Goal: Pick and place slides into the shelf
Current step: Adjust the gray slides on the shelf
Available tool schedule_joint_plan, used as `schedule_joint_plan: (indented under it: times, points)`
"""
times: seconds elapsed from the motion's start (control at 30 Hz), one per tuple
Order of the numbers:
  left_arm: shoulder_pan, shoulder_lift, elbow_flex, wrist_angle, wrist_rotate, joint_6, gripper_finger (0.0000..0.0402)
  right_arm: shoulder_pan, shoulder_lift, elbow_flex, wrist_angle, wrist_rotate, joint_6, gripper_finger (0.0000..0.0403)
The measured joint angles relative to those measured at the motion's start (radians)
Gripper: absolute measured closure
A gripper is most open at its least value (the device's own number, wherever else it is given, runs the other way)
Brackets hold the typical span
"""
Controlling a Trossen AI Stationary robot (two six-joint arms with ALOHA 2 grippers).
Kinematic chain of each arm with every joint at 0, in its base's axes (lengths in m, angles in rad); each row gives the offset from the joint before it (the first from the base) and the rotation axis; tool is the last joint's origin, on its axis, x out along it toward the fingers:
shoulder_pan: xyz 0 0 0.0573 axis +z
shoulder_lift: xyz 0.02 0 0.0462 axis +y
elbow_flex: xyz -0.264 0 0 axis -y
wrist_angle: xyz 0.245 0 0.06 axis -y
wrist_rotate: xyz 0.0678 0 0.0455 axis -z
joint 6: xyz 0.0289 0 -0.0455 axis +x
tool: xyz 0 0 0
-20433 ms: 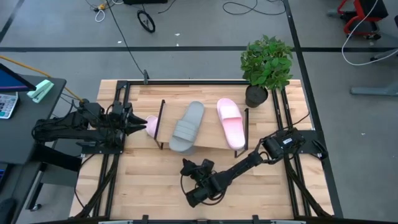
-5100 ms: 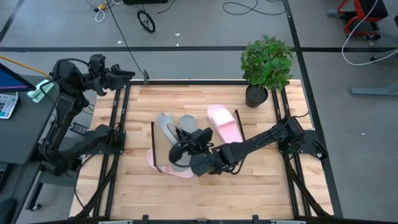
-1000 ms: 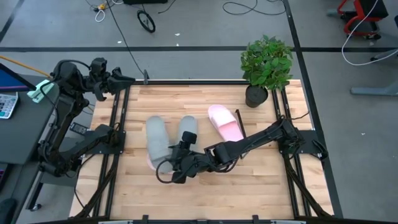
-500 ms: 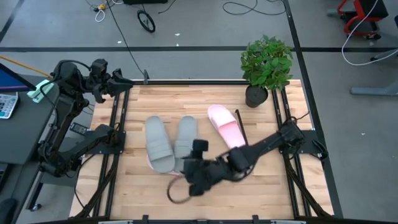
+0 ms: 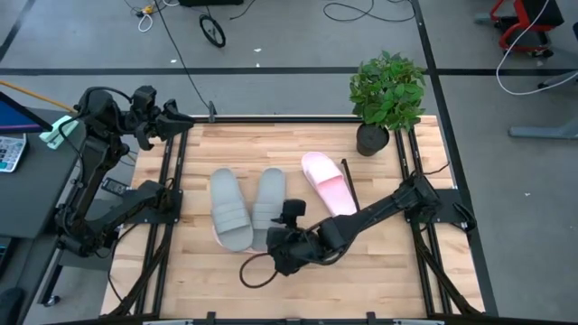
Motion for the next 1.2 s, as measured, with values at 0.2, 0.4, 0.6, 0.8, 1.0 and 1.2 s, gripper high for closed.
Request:
schedule_joint_plan:
  times: [0.2,0.4,0.6,0.8,1.0,1.2]
  points:
    - [0.0,0.0,0.0,0.0,0.0,0.0,0.0288,-0.001,-0.001,-0.007,0.003,0.042,-0.07,0.0188]
    - [0.0,0.0,0.0,0.0,0.0,0.0,0.0294,-0.02,-0.001,-0.008,-0.028,0.015,-0.054,0.0265]
    - [0.0,0.0,0.0,0.0,0.0,0.0,0.0294,-0.019,-0.002,-0.009,-0.034,0.013,-0.047,0.0389]
    - [0.0,0.0,0.0,0.0,0.0,0.001,0.0294,-0.014,-0.001,0.024,-0.109,0.012,-0.049,0.0397]
    - [0.0,0.0,0.0,0.0,0.0,0.003,0.0294,-0.013,-0.001,0.094,-0.225,0.012,-0.07,0.0399]
    - [0.0,0.0,0.0,0.0,0.0,0.003,0.0294,-0.014,-0.001,0.104,-0.233,-0.051,-0.078,0.0396]
